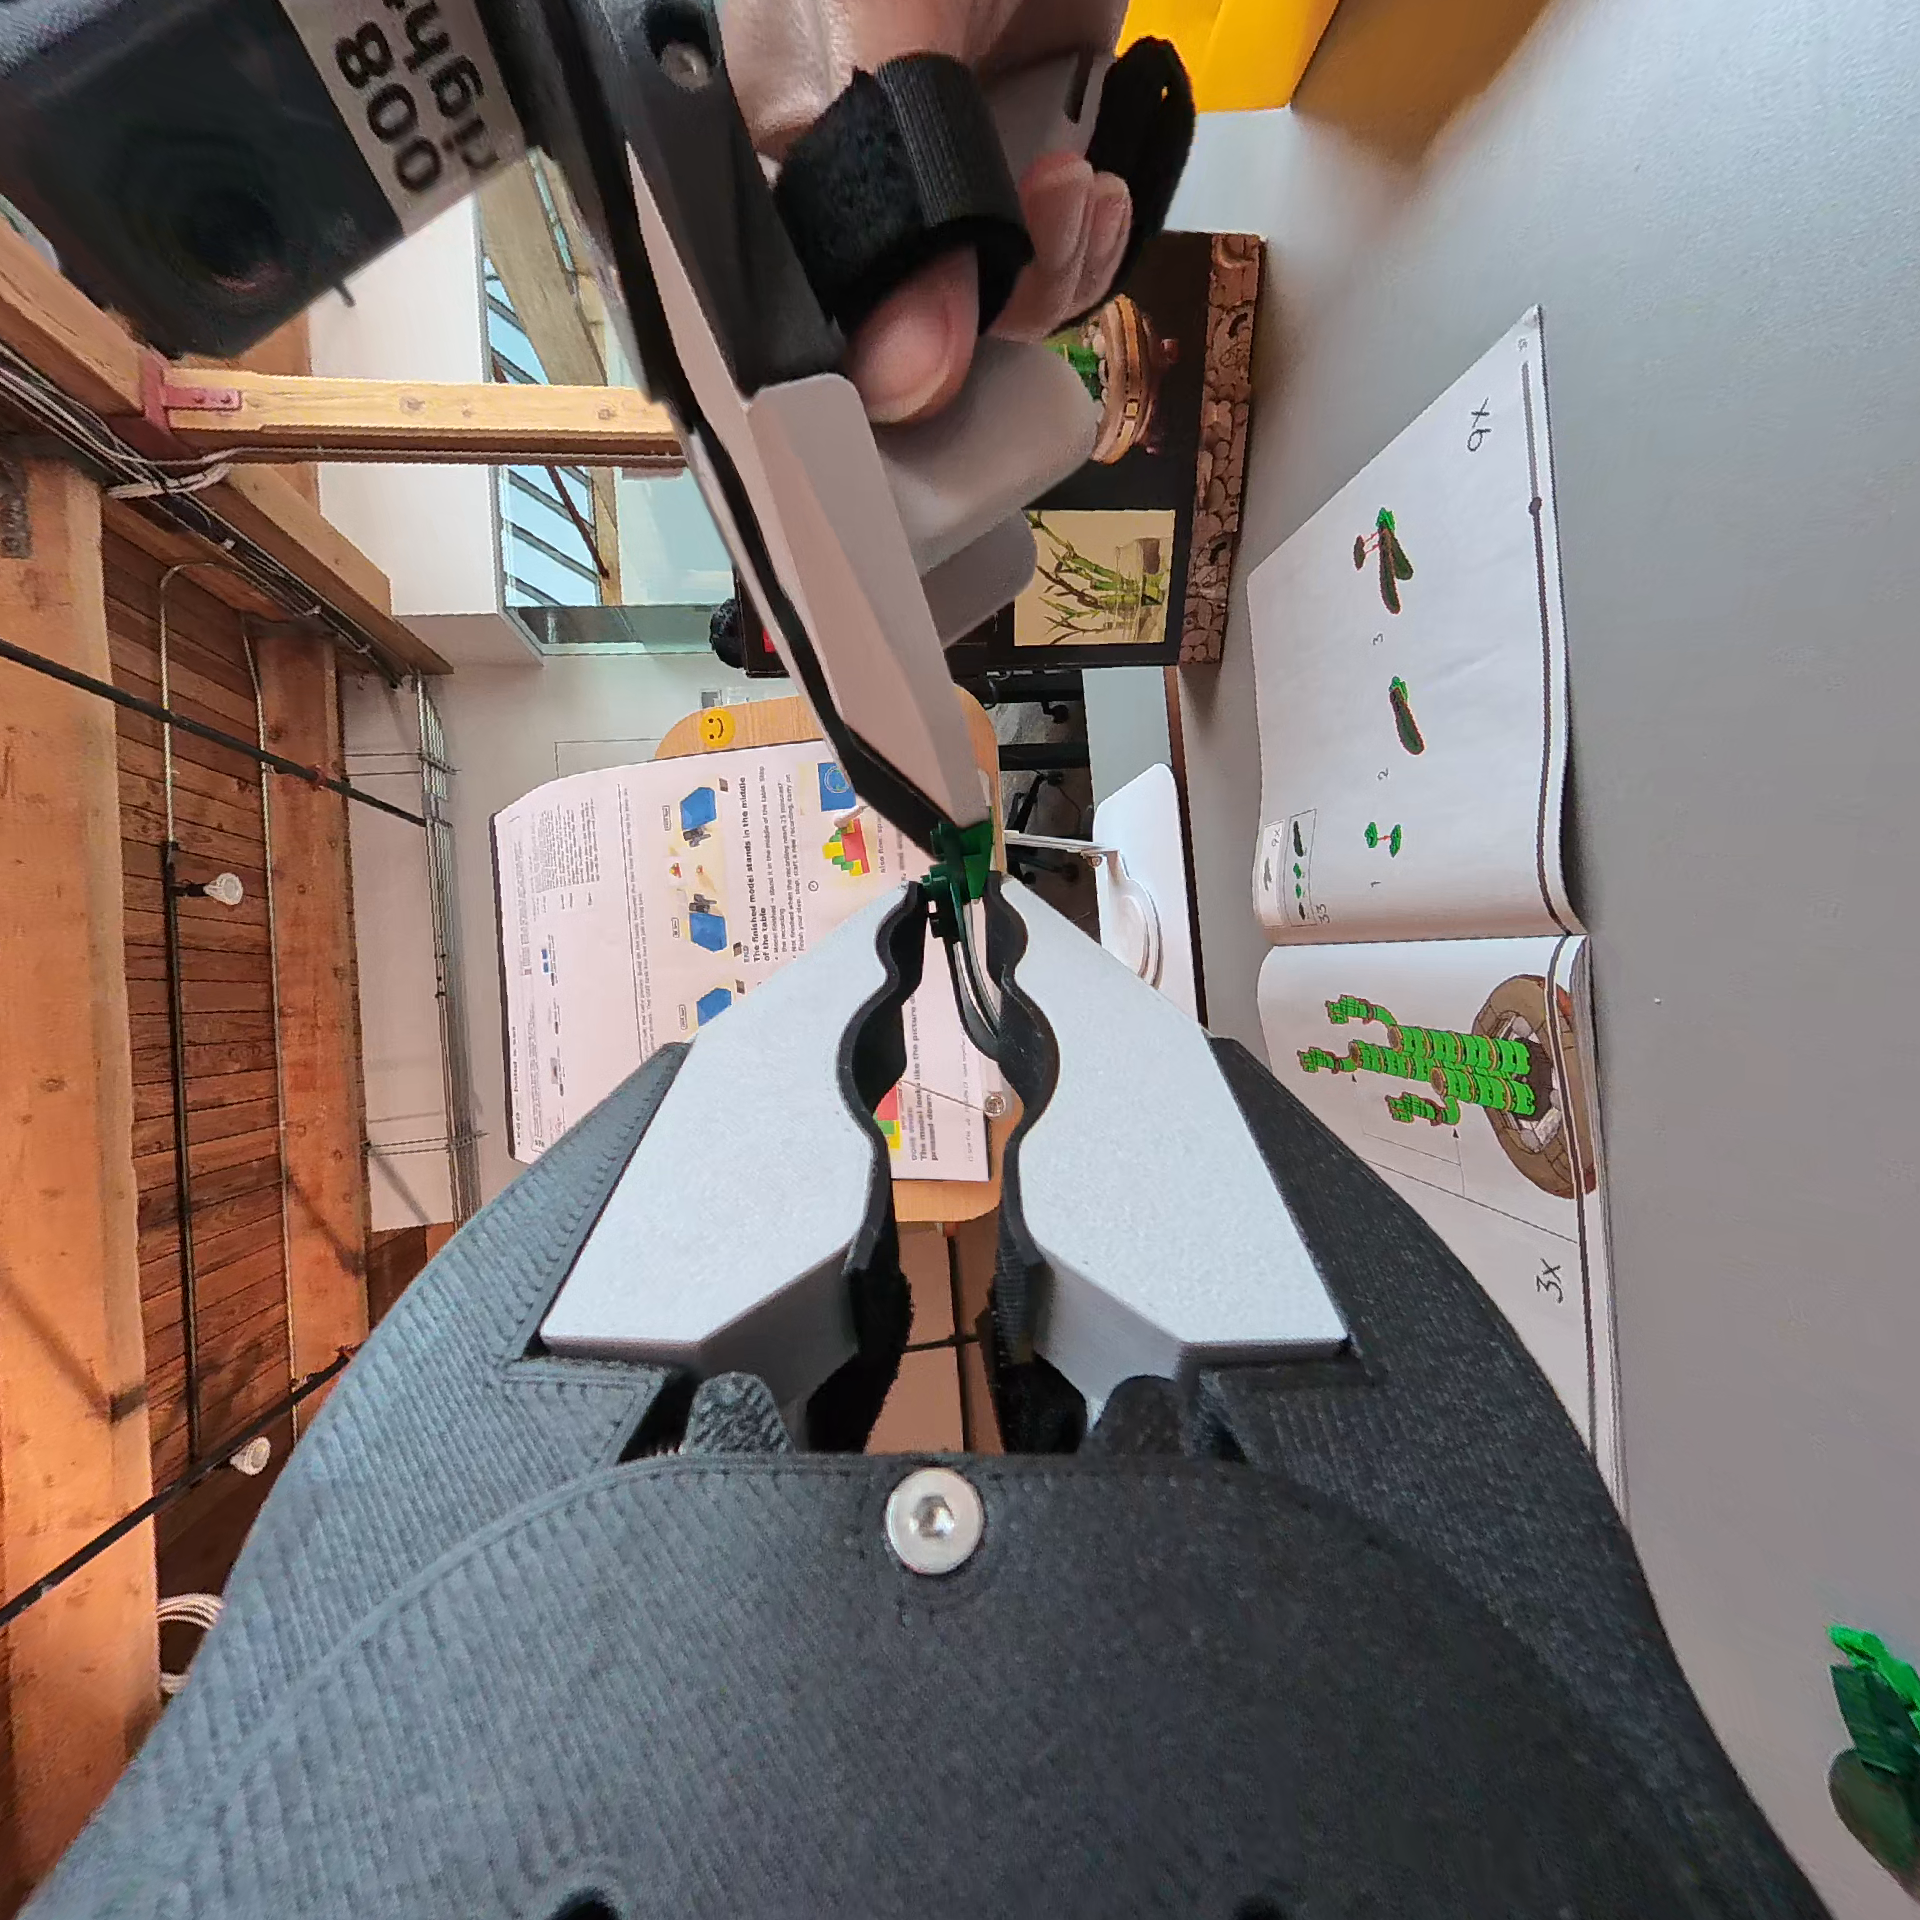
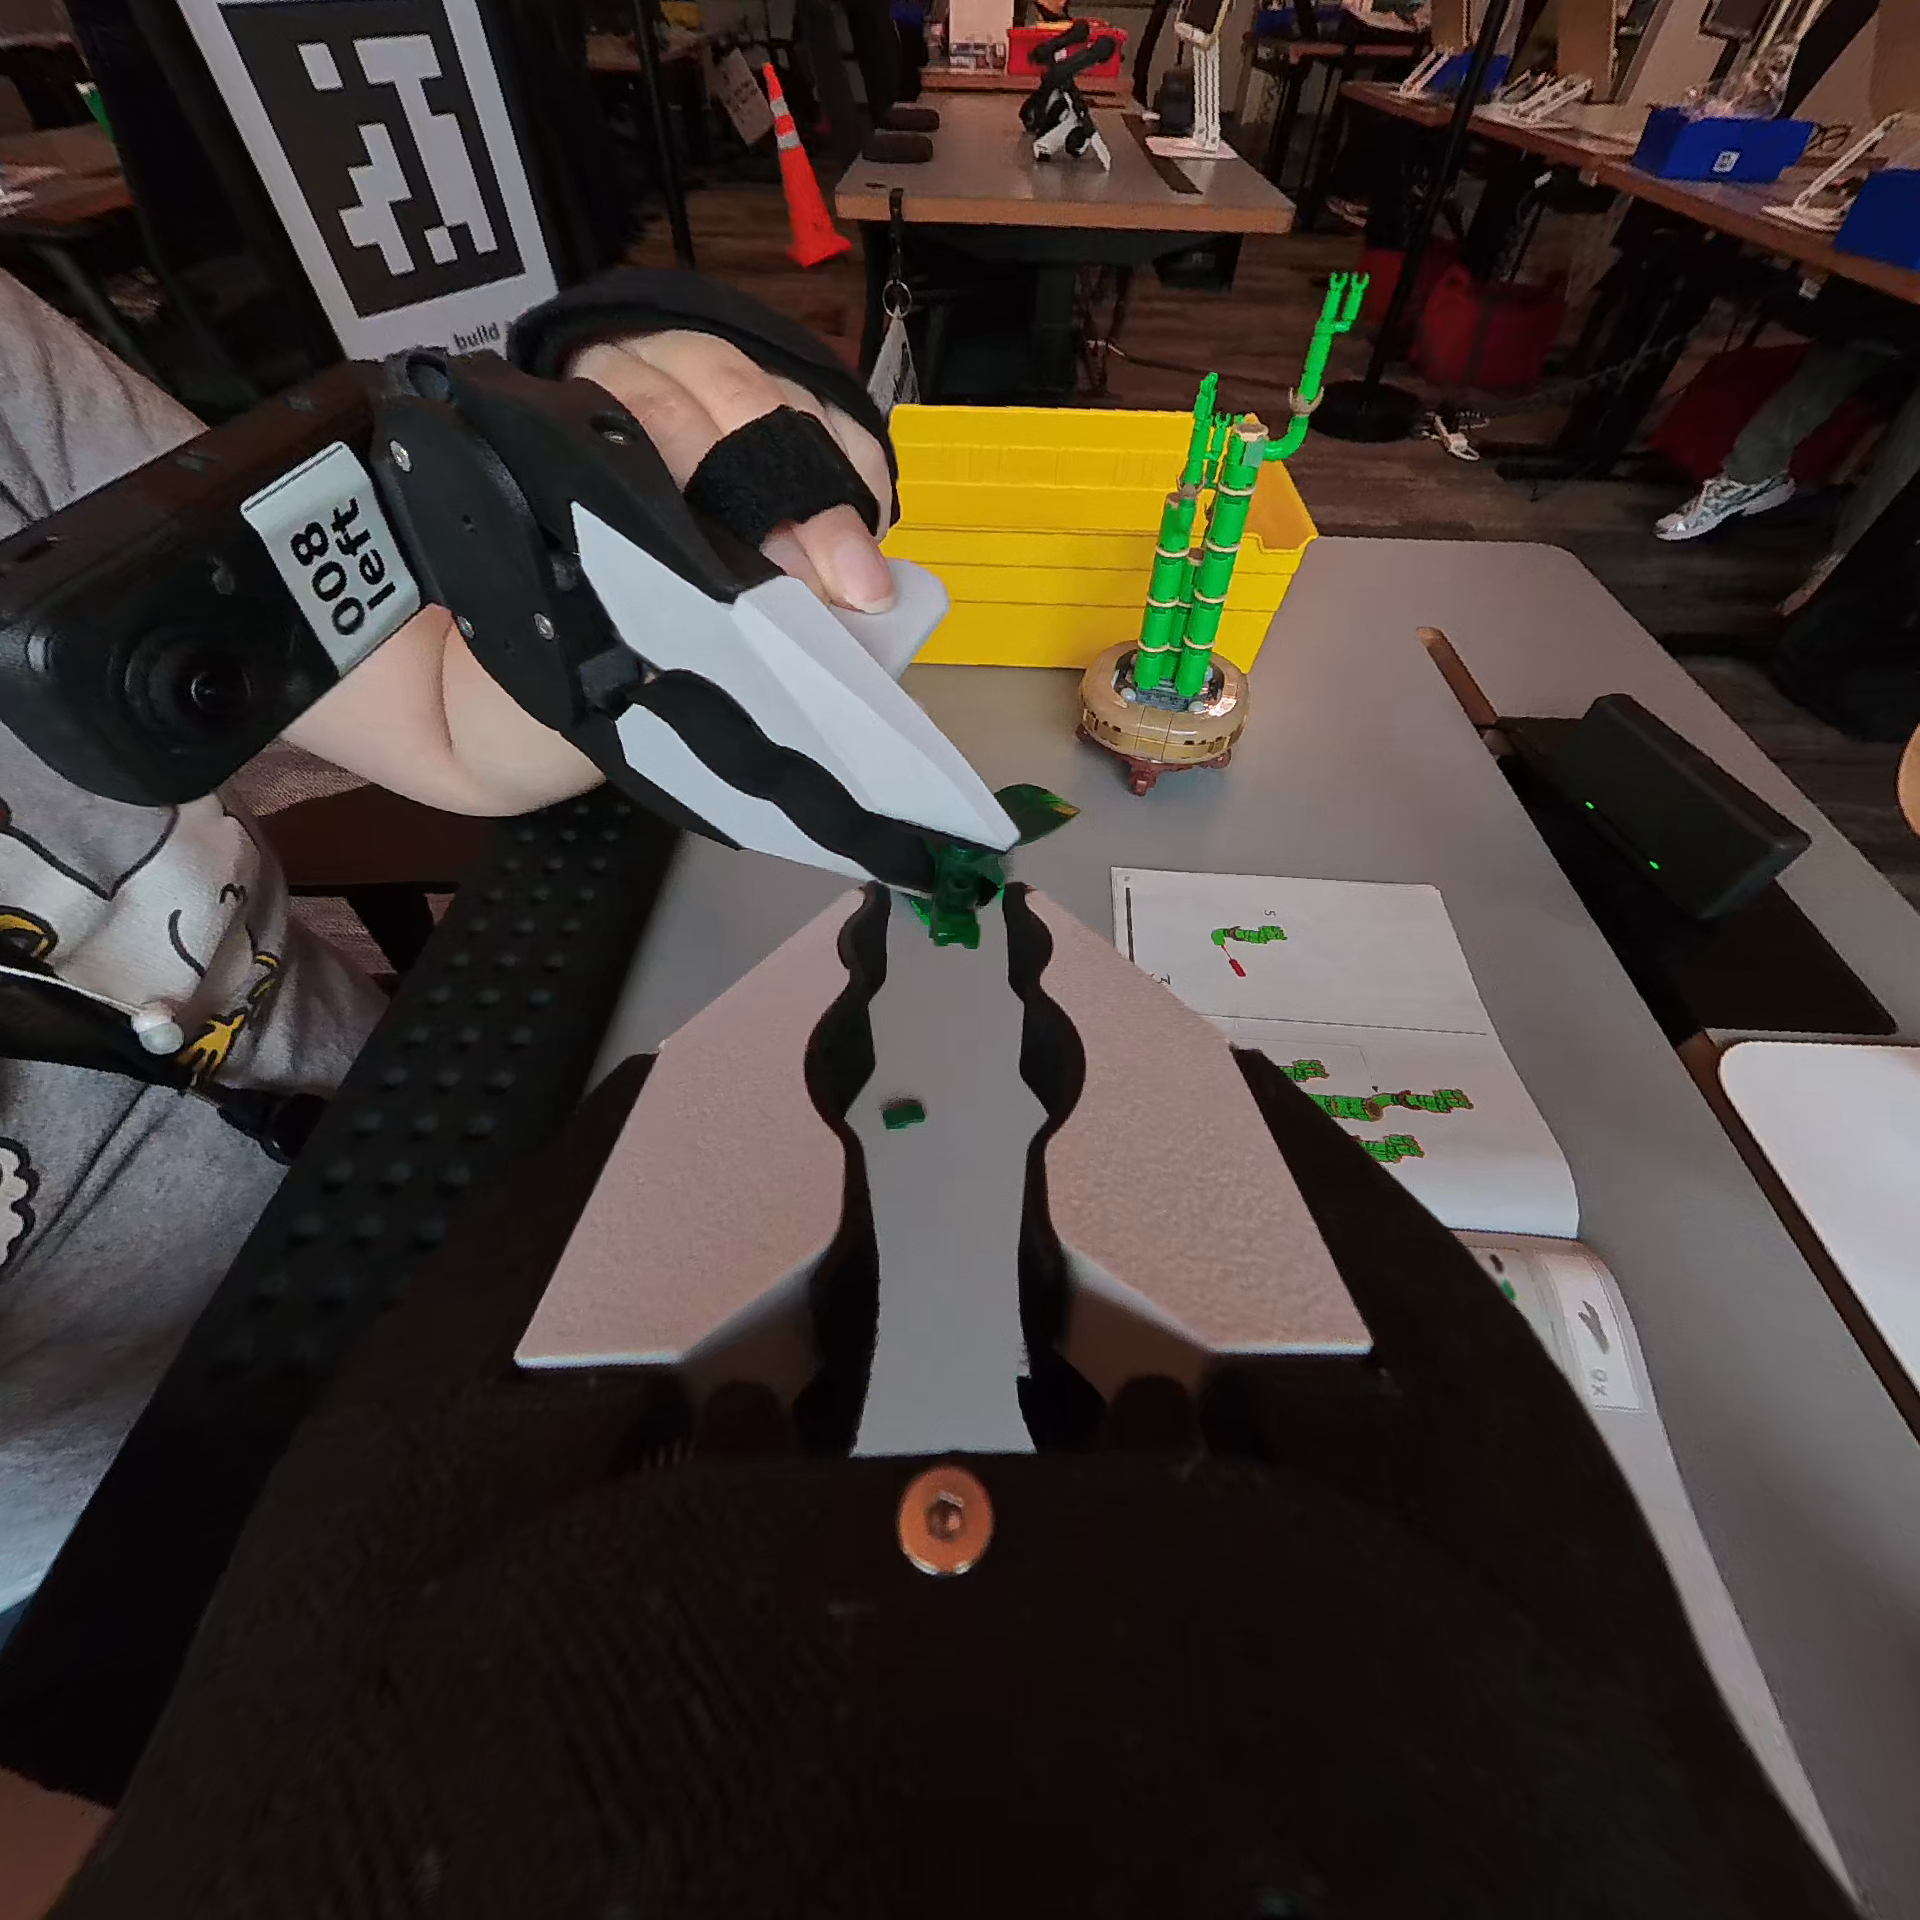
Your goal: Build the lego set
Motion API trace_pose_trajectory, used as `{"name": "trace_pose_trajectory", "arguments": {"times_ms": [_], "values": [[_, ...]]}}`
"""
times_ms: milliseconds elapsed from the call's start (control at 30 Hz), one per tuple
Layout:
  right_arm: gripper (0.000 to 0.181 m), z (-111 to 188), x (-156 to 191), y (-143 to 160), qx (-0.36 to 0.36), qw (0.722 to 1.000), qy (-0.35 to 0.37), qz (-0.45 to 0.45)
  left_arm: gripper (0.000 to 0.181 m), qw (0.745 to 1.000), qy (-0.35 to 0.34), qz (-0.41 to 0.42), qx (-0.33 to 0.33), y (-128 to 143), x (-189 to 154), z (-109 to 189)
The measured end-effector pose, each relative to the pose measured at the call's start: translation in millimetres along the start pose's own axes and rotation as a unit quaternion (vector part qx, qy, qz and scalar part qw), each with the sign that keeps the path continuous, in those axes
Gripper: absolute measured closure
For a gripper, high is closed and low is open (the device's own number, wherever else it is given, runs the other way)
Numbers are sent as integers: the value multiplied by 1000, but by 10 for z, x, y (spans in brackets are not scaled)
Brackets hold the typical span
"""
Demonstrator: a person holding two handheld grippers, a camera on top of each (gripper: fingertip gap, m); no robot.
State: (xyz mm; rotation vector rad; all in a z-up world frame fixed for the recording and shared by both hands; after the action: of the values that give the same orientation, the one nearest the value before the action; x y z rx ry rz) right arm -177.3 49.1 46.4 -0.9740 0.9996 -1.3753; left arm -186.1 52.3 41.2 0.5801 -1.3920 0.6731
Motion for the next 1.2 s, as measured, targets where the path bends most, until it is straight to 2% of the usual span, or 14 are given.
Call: {"name": "trace_pose_trajectory", "arguments": {"times_ms": [100,233,367,467,533,600,700,800,833,867,933,1200], "values": [[173,-30,3,57,9,1000,-15,-18,172,1000,6,7,-6,-18,-11,6],[175,-2,-16,-2,-9,1000,-8,-1,169,998,-10,56,-7,6,68,-15],[175,97,-54,-104,-28,998,30,38,127,982,18,186,14,124,178,-26],[175,188,32,-267,-72,996,16,43,125,957,47,287,-20,150,294,74],[175,255,115,-390,-109,994,-10,28,131,930,68,358,-50,155,399,170],[175,329,195,-515,-146,988,-37,11,137,886,119,438,-97,77,467,296],[175,430,262,-654,-186,980,-64,-20,146,784,232,554,-158,-92,489,480],[175,509,247,-722,-206,976,-62,-43,141,666,332,638,-197,-193,538,586],[175,527,253,-726,-208,975,-63,-44,139,633,355,655,-213,-213,565,614],[175,541,259,-728,-209,975,-63,-42,140,610,366,666,-225,-217,588,624],[175,561,257,-725,-209,975,-60,-40,144,599,364,675,-232,-194,604,598],[175,567,227,-701,-199,978,-45,-42,146,609,336,683,-223,-170,602,495]]}}
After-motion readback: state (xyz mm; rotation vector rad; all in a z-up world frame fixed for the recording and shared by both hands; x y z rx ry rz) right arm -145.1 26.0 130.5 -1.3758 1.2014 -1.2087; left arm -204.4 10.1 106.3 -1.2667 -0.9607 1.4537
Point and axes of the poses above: each gripper's, where its closed fingertips meet, z back along the fingers, y out of its underside, x = y × z across the jaws, the point moved 1 cm from there along z, back along the fingers, and after that the axes turned 4 degrees about -y, right-handed, at the moved point
